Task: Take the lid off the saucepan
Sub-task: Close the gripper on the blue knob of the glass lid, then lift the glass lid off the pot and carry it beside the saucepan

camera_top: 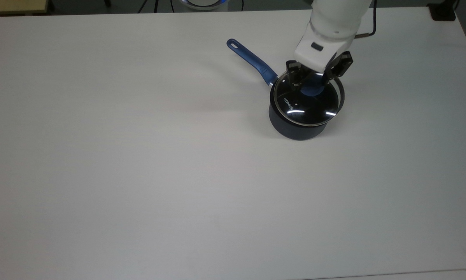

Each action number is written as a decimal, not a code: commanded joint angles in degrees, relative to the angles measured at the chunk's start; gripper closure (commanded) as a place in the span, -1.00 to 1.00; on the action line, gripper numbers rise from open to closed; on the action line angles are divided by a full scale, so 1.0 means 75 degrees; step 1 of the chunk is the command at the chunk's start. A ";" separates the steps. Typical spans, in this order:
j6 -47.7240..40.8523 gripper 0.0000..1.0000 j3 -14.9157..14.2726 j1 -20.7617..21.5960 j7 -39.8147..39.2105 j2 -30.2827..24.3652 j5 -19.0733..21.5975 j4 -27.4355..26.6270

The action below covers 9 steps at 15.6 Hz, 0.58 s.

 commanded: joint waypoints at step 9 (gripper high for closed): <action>-0.0382 0.24 -0.0125 -0.1961 -0.2068 -0.0759 -0.0236 -0.0395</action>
